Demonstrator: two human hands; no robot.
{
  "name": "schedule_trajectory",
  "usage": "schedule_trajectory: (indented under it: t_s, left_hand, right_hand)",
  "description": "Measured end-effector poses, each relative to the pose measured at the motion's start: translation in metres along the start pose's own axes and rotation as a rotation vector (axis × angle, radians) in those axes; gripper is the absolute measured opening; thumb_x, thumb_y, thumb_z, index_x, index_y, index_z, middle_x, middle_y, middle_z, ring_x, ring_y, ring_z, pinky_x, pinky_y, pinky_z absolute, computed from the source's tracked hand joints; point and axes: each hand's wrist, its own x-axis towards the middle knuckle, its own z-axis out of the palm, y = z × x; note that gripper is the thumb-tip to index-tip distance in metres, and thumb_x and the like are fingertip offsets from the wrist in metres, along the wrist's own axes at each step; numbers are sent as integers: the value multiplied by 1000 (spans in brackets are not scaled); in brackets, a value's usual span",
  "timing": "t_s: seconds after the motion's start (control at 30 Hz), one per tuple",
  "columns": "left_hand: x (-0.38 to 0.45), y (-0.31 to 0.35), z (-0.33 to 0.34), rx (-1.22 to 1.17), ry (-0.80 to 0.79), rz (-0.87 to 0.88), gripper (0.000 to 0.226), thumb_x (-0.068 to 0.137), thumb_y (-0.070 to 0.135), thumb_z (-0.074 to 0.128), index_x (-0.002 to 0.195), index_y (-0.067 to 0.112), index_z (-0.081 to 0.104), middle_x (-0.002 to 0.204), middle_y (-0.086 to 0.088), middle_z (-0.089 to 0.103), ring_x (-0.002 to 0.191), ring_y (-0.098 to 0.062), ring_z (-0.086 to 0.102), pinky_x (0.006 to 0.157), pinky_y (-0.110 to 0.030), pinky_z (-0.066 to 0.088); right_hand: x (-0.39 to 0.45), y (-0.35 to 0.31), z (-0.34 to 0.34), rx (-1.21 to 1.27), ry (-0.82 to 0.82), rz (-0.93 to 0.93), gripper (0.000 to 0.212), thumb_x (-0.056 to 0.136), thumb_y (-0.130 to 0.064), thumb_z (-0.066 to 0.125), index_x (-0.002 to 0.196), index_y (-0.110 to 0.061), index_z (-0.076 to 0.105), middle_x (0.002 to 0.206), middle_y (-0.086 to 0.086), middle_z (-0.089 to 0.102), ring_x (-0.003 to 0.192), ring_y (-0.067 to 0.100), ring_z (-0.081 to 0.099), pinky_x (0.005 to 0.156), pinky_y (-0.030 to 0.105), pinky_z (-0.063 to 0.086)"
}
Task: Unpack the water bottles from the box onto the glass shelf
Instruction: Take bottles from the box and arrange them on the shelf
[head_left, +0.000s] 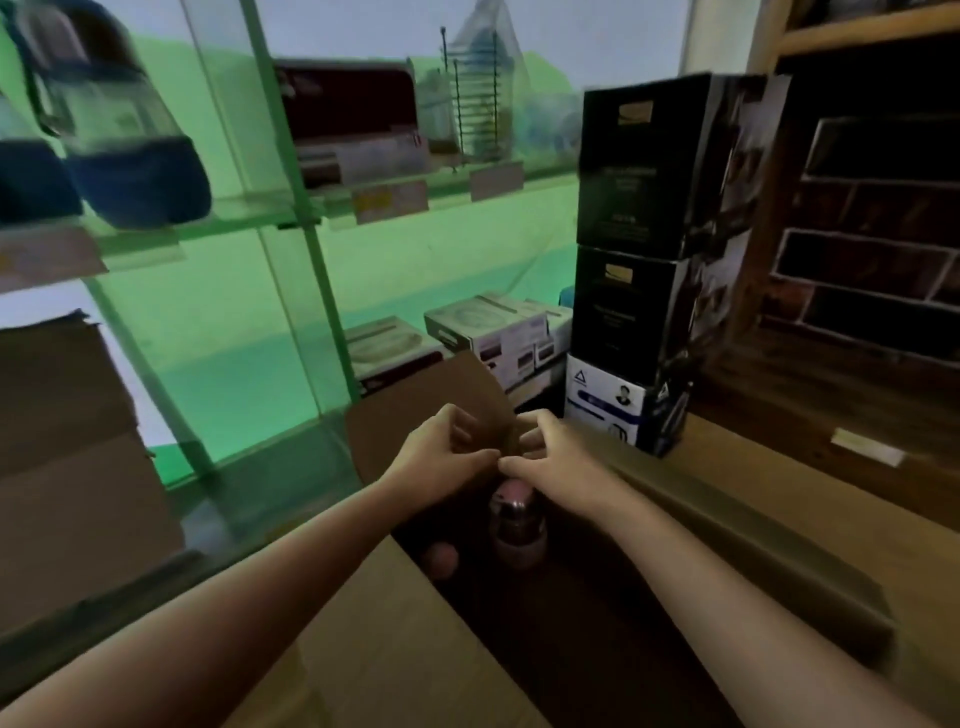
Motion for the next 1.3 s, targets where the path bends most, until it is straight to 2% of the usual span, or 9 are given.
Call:
schedule_trajectory:
  t_s: [0.1,0.23,0.47,0.67,0.83,0.93,1.07,1.17,1.3]
  left_hand:
    - [10,-13,27,58,-78,-54,44,80,32,70,116,14,52,109,-1,60,104,-16,58,84,-26,45]
    - [29,-28,57,107,-153,-111,48,82,37,67,121,13,50,119,-4,57,103,-14,54,79,-23,38]
    - [58,-56,101,88,-198,-275,57,83,34,65,130,10,43,131,-10,51,117,-24,52,88,-29,43]
    - [67,-71,114,-105,-238,-412,65,86,24,62,141,10,32,139,-12,47,125,-27,49,99,-33,43]
    - [63,-70,115,-261,-313,-500,59,91,24,55,143,18,27,135,-7,49,109,-23,54,73,-29,48]
    - [61,-70,115,-298,-299,-508,59,91,18,53,144,17,26,132,-9,50,97,-18,52,63,-22,46]
    - [59,-67,113,-367,-302,-539,62,88,10,57,143,15,28,120,-8,52,99,-21,57,79,-35,54]
    - [56,-64,111,-366,-344,-524,70,85,2,58,145,14,27,120,-9,53,105,-21,57,93,-38,52]
    - [47,-53,104,-341,-357,-434,61,87,-5,46,143,11,31,131,-10,49,110,-21,53,94,-35,48]
  right_hand:
    - [12,30,2,4,-21,61,64,84,-30,66,140,-20,35,133,5,49,119,18,50,89,26,42]
    - [33,65,10,0,-56,140,66,85,-29,66,141,-18,33,137,7,46,124,20,48,92,25,40]
    - [69,111,30,-40,-99,246,68,85,-29,66,142,-16,33,141,7,45,126,22,47,100,33,42]
    - [87,129,50,-37,-113,250,70,79,-27,72,139,-12,38,138,11,47,125,25,48,101,33,40]
    - [96,140,58,-28,-125,229,71,71,-28,74,135,-17,45,135,10,52,121,27,53,103,44,43]
    - [95,145,65,-104,-110,217,86,69,-32,77,142,-17,35,144,9,41,131,31,42,108,42,37]
    - [85,145,73,-272,-103,217,87,81,-27,69,149,-18,17,150,12,15,134,35,25,110,39,28]
    - [78,140,72,-399,-55,201,71,83,-27,67,141,-16,28,145,13,21,129,34,30,104,39,35]
    - [68,131,63,-325,12,238,70,78,-26,72,134,-14,33,137,12,35,123,31,44,98,41,44]
